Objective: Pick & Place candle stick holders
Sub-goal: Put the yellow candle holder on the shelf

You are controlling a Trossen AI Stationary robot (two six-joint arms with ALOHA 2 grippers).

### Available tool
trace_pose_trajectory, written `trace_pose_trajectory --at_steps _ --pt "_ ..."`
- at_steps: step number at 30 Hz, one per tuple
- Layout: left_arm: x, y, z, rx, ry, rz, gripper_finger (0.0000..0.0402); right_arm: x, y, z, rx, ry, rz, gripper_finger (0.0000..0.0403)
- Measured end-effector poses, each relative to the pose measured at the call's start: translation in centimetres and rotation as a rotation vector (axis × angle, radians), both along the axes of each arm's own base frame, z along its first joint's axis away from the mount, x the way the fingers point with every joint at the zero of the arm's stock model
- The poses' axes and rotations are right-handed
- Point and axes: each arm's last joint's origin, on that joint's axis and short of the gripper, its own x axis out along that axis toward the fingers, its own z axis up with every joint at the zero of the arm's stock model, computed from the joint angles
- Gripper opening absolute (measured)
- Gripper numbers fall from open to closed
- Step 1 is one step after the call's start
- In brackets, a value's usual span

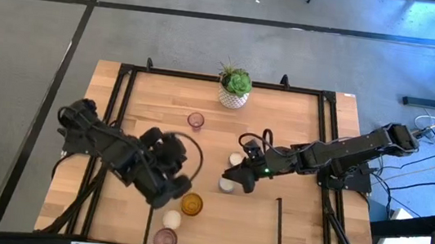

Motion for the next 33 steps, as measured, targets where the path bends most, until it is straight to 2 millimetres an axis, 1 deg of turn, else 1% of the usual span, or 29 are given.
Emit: trace_pose_trajectory --at_steps 3,5,7,9,11,12,14,17,21,24,28,30,33 --pt "-0.3 0.7 -0.1 -0.102 -0.036 0.116 0.0002 0.0 0.1 0.0 0.01 0.004 0.028 0.0126" --pt "-0.6 0.9 -0.7 -0.151 -0.032 0.171 0.0002 -0.1 0.3 0.0 0.006 0.004 0.018 0.0109" --pt "-1.2 1.0 -1.7 -0.21 0.018 0.197 0.0002 -0.2 0.6 0.0 0.001 0.005 -0.02 0.0081" --pt "-2.2 0.7 -2.8 -0.26 0.061 0.232 0.0002 -0.3 0.8 0.0 0.005 0.004 -0.042 0.0046" --pt "-3.4 0.3 -3.9 -0.315 0.053 0.27 0.0002 -0.4 0.9 0.0 0.008 0.005 -0.046 0.0017" --pt "-4.0 0.0 -4.3 -0.355 0.024 0.282 0.0002 -0.4 0.9 -0.1 0.008 0.005 -0.043 0.0009" --pt "-4.9 -0.6 -5.0 -0.458 -0.062 0.272 0.0002 -0.4 1.0 -0.1 0.015 0.009 -0.017 0.0005" --pt "-5.7 -1.7 -5.5 -0.567 -0.226 0.176 0.0002 -0.4 1.1 0.0 0.025 0.013 0.07 0.0005" --pt "-5.9 -2.5 -5.6 -0.547 -0.388 0.094 0.0002 -0.4 1.3 0.1 0.071 0.013 0.197 0.0004" --pt "-5.9 -2.8 -5.4 -0.545 -0.417 0.085 0.0002 -0.5 1.5 0.3 0.11 0.004 0.299 0.0004" --pt "-5.9 -2.4 -5.6 -0.525 -0.366 0.07 0.0002 -0.6 1.9 0.8 0.132 -0.046 0.487 0.0003" --pt "-5.9 -2.1 -5.6 -0.539 -0.388 0.114 0.0002 -0.6 1.8 0.9 0.172 -0.042 0.517 0.0003" --pt "-5.7 -1.9 -5.5 -0.513 -0.444 0.167 0.0002 -0.5 1.3 1.3 0.208 -0.043 0.506 0.0003"
